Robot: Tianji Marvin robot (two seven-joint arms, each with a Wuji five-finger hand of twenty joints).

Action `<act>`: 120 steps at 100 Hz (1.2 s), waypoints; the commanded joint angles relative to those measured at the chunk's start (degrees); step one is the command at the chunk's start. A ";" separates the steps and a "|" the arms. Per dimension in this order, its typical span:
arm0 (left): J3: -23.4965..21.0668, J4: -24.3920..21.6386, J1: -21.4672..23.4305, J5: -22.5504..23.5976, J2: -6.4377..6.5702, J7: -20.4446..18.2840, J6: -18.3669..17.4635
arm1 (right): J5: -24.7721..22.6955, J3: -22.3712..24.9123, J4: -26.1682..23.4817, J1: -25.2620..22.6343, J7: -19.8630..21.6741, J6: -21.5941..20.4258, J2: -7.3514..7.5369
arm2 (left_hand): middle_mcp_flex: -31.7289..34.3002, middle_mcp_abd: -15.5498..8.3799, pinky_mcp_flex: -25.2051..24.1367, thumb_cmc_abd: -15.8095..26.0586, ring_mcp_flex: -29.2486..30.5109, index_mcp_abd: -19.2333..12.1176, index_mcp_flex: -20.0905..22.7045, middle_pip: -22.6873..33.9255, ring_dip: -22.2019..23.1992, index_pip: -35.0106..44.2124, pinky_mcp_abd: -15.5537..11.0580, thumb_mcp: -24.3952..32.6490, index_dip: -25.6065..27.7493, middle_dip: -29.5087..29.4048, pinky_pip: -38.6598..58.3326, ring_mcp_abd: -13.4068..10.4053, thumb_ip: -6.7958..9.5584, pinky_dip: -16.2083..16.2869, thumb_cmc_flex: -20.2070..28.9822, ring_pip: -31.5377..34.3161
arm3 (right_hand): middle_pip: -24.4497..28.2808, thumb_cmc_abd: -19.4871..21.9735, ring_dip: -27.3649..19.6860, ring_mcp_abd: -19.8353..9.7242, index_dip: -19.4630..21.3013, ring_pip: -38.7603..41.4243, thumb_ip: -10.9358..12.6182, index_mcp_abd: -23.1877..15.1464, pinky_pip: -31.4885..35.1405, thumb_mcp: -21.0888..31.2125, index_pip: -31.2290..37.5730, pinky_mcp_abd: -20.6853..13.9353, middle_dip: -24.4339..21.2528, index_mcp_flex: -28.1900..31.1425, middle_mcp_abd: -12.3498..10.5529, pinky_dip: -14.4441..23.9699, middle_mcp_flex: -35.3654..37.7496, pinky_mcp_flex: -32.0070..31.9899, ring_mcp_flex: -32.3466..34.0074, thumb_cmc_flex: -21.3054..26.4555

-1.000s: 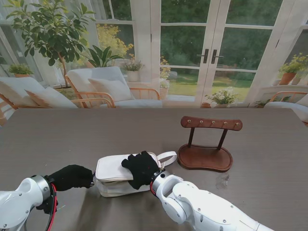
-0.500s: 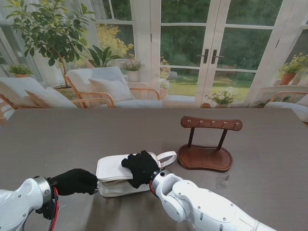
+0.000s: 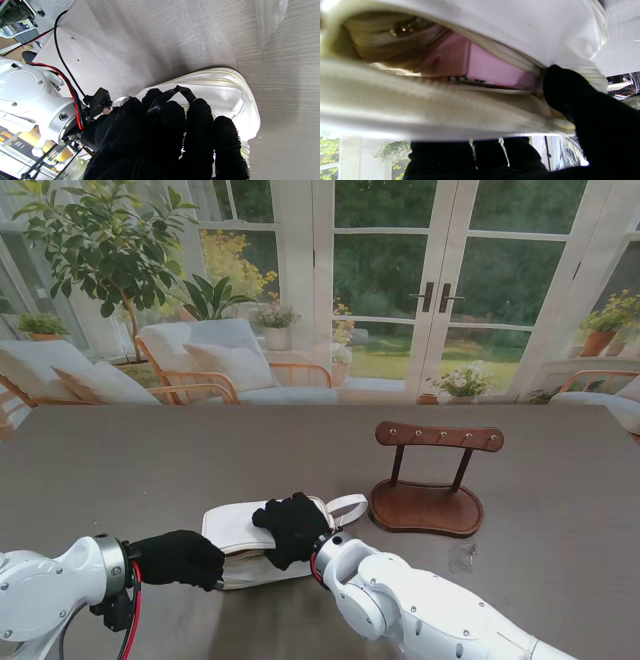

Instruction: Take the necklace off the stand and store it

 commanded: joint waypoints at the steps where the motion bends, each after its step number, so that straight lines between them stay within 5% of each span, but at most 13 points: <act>1: 1.04 -1.34 -0.80 -0.77 0.04 -1.82 -0.17 | 0.53 -2.71 5.16 -3.41 4.19 -0.55 0.65 | -0.16 -2.28 -0.82 2.00 0.43 -5.88 3.77 -0.71 0.01 5.48 -0.93 0.81 1.24 -0.28 0.21 1.43 1.01 -0.09 4.02 -0.26 | 7.72 3.21 5.32 -12.28 0.65 24.36 3.64 -3.31 3.21 9.25 4.36 -5.47 2.17 11.34 -5.85 -1.44 8.82 0.74 16.42 4.45; 57: 6.17 -0.02 -5.87 -2.19 0.91 -5.35 0.93 | 1.38 -2.91 5.62 -3.20 4.54 -1.22 0.50 | -0.44 -2.08 -0.82 2.29 0.39 -5.30 4.06 -1.58 -0.73 2.18 -0.96 0.49 -0.39 -2.27 0.16 1.40 2.03 -0.11 3.95 -1.37 | 8.08 3.07 5.29 -12.91 0.66 24.81 3.51 -3.30 4.09 9.23 4.51 -6.39 2.18 11.87 -5.78 -1.61 9.02 1.73 17.54 4.82; 91: 10.49 0.44 -9.06 -4.00 1.72 -8.79 2.65 | 1.81 -3.09 5.92 -3.07 4.54 -1.57 0.32 | 0.16 -1.56 -0.64 2.25 1.12 -4.03 6.11 -1.80 -1.50 -5.22 -0.91 -0.76 -3.68 -6.27 0.11 1.90 4.55 -0.17 3.82 -1.96 | 8.25 3.50 5.29 -13.24 0.63 24.94 3.51 -3.10 4.40 9.01 4.49 -6.65 2.19 11.79 -5.63 -1.75 8.86 2.10 17.94 4.84; 120: 12.72 1.01 -11.04 -5.46 1.65 -7.95 1.77 | 2.29 -3.14 6.14 -3.14 4.52 -1.95 0.20 | 0.60 -1.72 0.16 1.85 1.68 -4.02 6.94 -1.93 -1.90 -7.78 -0.43 -0.92 -5.00 -6.76 -0.18 1.83 4.92 -0.38 3.70 -2.17 | 8.43 3.58 5.29 -13.45 0.64 25.11 3.47 -3.05 4.76 8.90 4.53 -7.01 2.20 11.88 -5.53 -1.80 8.82 2.46 18.42 4.98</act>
